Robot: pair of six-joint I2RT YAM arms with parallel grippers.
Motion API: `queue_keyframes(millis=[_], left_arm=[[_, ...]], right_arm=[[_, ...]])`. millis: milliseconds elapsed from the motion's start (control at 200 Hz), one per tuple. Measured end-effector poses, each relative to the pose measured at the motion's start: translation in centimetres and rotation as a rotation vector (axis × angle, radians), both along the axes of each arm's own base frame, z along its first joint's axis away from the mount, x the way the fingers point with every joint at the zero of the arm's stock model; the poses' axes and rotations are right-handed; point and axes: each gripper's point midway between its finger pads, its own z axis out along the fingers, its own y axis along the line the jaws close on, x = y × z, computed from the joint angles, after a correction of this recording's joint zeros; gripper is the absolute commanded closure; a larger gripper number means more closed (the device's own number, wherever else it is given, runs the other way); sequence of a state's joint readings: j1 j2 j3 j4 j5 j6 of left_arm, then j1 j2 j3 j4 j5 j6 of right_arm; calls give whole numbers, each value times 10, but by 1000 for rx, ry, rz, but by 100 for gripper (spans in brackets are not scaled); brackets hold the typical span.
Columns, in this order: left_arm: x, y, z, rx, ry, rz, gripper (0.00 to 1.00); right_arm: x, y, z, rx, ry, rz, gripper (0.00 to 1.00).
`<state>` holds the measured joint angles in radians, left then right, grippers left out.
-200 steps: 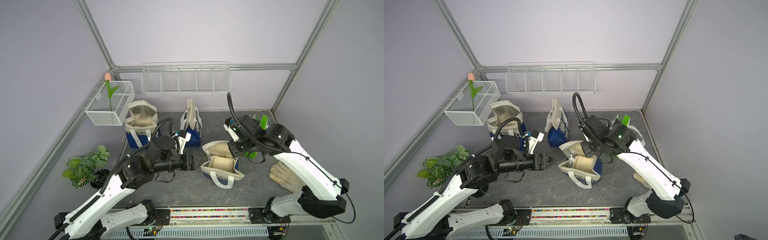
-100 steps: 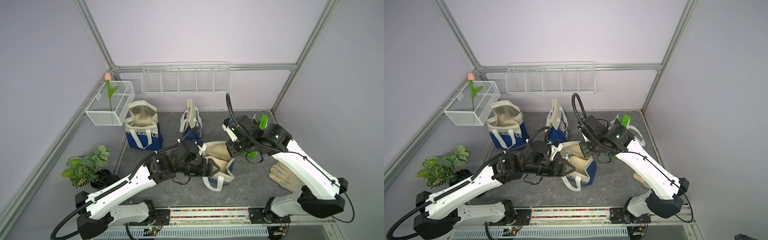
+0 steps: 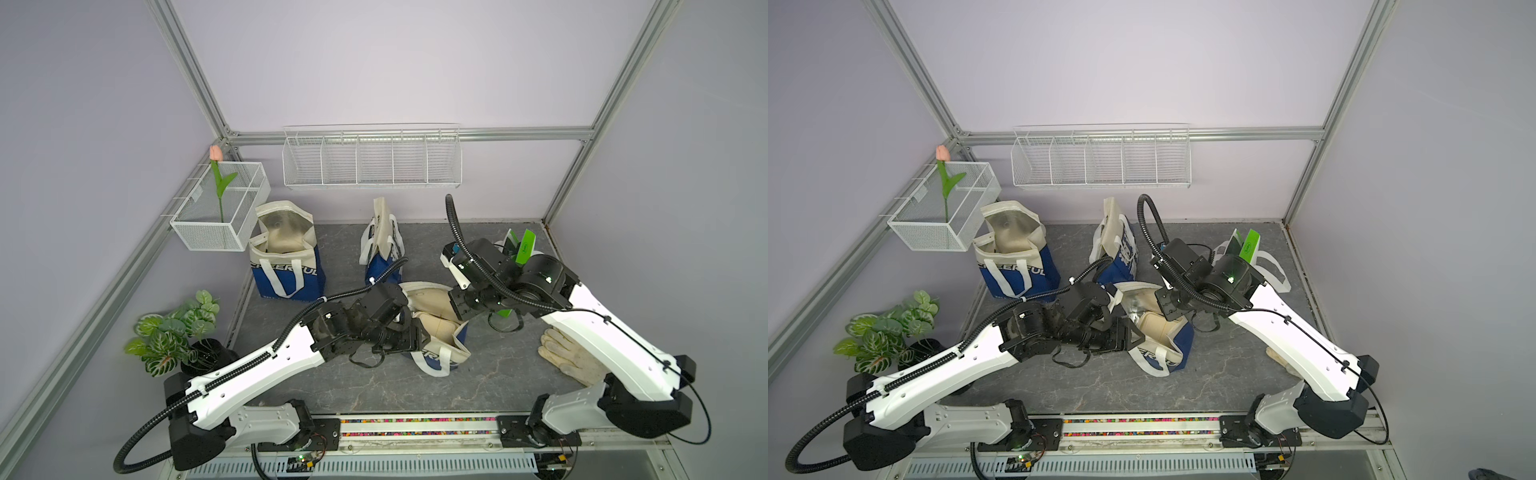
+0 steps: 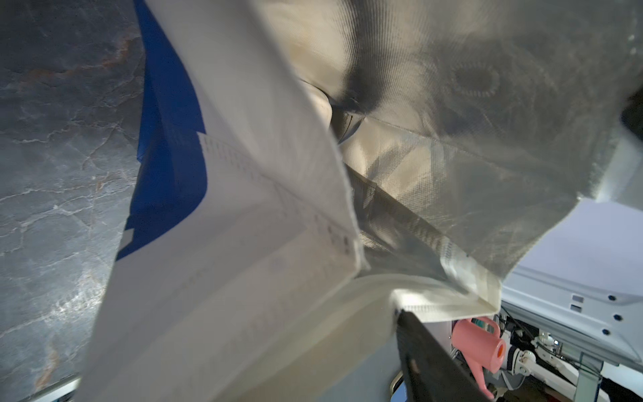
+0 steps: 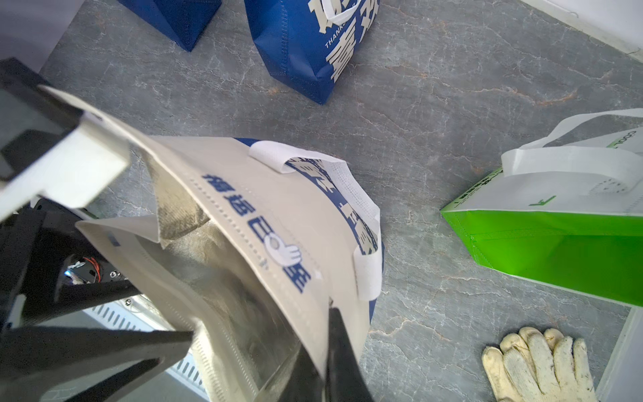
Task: Open the takeout bag
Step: Pick up the takeout bag at the center of the board.
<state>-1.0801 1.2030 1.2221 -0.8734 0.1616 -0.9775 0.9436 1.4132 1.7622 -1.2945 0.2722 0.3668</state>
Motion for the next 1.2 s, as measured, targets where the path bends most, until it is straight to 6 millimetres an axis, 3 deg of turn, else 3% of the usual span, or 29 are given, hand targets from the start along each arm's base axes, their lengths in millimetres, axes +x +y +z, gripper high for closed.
queue_keyframes(millis=[230, 545, 960, 1200], left_arm=[[2, -1, 7, -17, 0, 23, 32], [9, 1, 24, -75, -12, 100, 34], [11, 0, 6, -13, 20, 113, 62], [13, 2, 5, 1, -1, 105, 100]], right_arm=[[1, -2, 2, -2, -11, -6, 93], [0, -2, 2, 0, -13, -5, 93], [-2, -6, 4, 7, -18, -5, 93], [-3, -8, 5, 10, -22, -6, 93]])
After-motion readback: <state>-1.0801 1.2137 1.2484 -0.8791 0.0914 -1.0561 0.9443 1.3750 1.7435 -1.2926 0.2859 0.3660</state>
